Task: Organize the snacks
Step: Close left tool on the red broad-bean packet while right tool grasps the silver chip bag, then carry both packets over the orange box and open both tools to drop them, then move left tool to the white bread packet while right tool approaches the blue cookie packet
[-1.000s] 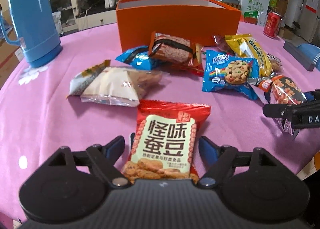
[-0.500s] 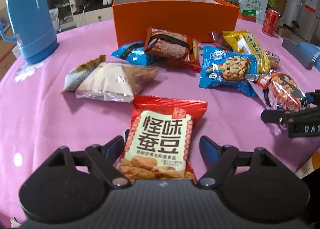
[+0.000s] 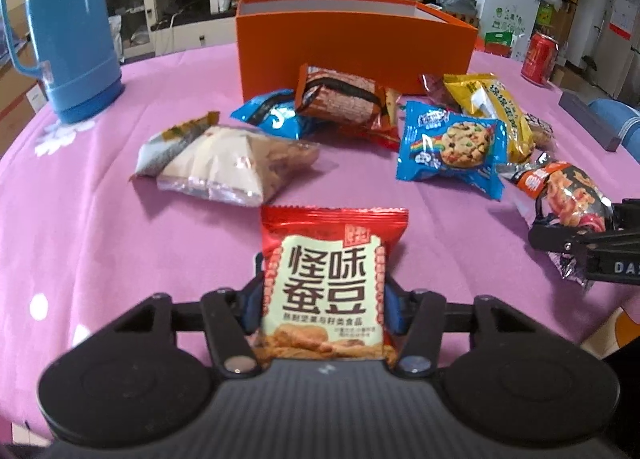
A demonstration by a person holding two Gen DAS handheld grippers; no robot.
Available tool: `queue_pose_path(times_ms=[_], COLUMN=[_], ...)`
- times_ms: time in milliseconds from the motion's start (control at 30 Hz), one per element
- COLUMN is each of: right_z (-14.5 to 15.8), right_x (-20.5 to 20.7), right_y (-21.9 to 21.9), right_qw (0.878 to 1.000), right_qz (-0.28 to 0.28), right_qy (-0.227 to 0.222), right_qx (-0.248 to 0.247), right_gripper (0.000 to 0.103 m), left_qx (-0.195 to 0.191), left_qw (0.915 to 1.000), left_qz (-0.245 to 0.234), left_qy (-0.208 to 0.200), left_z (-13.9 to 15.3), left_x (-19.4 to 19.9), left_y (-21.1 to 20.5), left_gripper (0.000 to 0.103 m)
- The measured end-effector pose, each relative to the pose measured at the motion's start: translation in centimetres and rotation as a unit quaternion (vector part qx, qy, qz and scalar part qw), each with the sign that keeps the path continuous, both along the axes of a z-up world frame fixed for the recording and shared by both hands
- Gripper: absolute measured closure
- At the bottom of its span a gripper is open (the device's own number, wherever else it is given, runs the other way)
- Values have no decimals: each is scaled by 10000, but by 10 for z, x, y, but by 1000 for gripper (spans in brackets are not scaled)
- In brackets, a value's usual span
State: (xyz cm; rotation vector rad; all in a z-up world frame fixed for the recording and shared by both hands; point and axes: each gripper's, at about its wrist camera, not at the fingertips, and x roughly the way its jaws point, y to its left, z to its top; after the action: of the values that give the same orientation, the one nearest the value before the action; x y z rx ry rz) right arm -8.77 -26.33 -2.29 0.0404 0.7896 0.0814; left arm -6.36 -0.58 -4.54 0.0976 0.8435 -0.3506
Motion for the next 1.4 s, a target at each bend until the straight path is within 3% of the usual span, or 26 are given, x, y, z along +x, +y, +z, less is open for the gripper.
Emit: queue_pose_path(times_ms=[133,267,433,767,933,1067,1233,1333,1400], right_z=[3,7,32,122,119,92,63,78,98], right_x=[-16,-26,-8,148,229,275,308,293,276], right_y=[-1,-5,-15,-31,-28,-19,-8,-14,-18], right_qw=[9986,9904,9797,9826,9822,9868,9917,9849,9813], right_qz=[98,223,315,25,-122,-181,-235,-151,-168], right_qy=[-18,12,-230,-1551,-1669,-1303,-780,-1114,-1472], right_qx=[512,1365,1966,1020,852,942,999,1314,1230], right_gripper=[61,61,61,61,61,61,49,39,23], left_qx=[-257,-602,-802,-1286,-1319,-1215,-1260,-1470,-1529], left_qw=[9996,9980,9968,9875,9876,9899,9897,9847,9823], left_qz=[5,2,-66,202,273,299,531,585,567], left_qy=[94,193,-16,-886,-811,-661,-419,-731,-919], left_z=[8,18,46,109,108,93,77,94,109], left_x=[-14,-16,17,165,240,291,315,290,266], left_y=[12,22,23,10,-17,-42,-49,-31,-19], left_gripper=[48,48,48,48,48,48,42,33,31])
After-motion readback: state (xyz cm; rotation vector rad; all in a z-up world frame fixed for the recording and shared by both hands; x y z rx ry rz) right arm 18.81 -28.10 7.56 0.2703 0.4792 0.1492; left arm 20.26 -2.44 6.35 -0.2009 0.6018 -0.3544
